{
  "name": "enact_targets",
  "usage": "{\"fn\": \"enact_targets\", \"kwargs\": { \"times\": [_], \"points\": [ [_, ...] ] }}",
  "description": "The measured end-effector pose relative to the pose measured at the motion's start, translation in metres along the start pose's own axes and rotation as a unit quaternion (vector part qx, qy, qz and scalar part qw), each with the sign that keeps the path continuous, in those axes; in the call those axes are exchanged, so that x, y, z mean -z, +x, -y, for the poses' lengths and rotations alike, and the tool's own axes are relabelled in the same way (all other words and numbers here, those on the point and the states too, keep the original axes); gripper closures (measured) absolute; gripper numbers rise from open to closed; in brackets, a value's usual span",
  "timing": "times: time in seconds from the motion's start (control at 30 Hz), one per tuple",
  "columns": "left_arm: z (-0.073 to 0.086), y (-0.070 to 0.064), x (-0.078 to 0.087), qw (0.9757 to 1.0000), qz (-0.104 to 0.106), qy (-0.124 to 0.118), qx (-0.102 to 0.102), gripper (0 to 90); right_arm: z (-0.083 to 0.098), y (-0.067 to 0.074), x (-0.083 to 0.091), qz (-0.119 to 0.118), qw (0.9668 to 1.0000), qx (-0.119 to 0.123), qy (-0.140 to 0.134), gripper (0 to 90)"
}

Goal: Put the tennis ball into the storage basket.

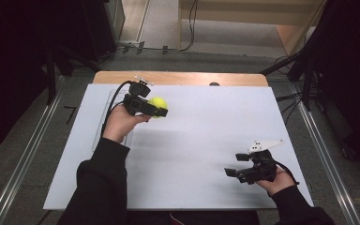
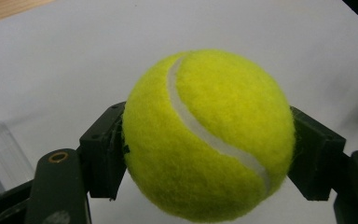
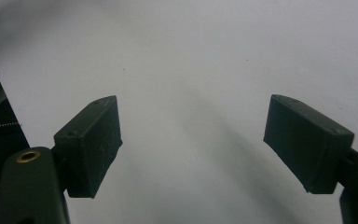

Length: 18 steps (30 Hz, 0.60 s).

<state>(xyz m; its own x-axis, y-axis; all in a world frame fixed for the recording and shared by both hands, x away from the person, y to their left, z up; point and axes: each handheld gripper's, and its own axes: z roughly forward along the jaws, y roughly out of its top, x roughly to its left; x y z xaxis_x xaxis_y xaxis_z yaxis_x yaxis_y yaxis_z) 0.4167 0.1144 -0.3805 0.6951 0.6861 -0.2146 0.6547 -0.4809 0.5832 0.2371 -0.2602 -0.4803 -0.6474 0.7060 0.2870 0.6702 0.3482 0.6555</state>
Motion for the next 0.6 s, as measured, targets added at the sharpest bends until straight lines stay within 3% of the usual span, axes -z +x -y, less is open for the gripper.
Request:
{"fn": "enact_targets", "kwargs": {
  "times": [0.6],
  "points": [
    [0.008,0.020,0.012,0.9994,-0.015,-0.009,0.030,26.3,-0.001,0.000,-0.001,0.000,1.0000,0.001,-0.002,16.9]
  ]
}}
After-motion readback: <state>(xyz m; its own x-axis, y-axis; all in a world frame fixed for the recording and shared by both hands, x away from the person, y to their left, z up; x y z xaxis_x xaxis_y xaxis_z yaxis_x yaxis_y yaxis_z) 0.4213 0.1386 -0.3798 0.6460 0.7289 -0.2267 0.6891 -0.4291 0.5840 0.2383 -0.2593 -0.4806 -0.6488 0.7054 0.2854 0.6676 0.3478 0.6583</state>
